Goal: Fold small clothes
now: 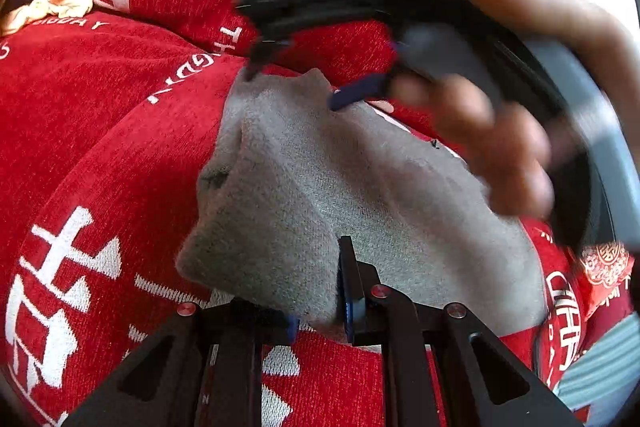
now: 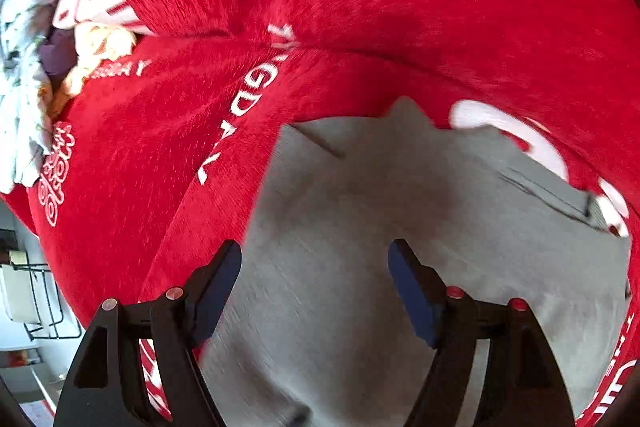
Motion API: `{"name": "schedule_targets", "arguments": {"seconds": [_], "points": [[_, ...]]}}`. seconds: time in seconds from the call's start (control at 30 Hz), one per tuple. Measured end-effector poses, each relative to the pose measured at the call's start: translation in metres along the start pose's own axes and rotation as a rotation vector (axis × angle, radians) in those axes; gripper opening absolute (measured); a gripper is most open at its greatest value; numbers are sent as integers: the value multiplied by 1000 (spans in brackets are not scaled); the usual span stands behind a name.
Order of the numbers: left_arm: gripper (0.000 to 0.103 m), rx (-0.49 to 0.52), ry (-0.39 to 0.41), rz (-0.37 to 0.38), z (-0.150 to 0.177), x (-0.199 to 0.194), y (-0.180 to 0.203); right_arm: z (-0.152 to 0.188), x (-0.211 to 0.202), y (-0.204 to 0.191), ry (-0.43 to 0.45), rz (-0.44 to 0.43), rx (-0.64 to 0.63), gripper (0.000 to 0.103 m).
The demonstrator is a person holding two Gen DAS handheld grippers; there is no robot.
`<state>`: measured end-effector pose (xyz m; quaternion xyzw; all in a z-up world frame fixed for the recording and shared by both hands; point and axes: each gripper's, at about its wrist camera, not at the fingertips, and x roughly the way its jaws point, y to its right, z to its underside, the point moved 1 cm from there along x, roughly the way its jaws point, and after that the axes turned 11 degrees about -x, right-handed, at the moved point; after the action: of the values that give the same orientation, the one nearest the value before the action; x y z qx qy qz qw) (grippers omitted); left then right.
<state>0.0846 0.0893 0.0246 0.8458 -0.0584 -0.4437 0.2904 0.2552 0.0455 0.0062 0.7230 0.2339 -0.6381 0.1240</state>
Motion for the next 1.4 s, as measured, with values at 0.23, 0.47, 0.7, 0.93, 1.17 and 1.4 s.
{"name": "schedule_targets", "arguments": {"seconds": [0.23,0.47,0.7,0.93,1.17,1.4], "points": [[17,-32,-29,11,-7,2,-4,-36,45,-48,-194,181,-113,89],[17,-50,-42,17,-9,-1,-8,-29,52,-66,-211,278,-198,68],[17,-73,-51,45,-15,1,-18,-15,16,-26,-104,183,-102,18],[17,52,36,-49,-3,-13,4,23,-29,12,99,30,20,17],[16,100,40,-118,0,-14,18,36,-59,47,194,-73,93,17],[14,158,31,-213,6,-19,41,51,-73,65,246,-125,107,17]]}}
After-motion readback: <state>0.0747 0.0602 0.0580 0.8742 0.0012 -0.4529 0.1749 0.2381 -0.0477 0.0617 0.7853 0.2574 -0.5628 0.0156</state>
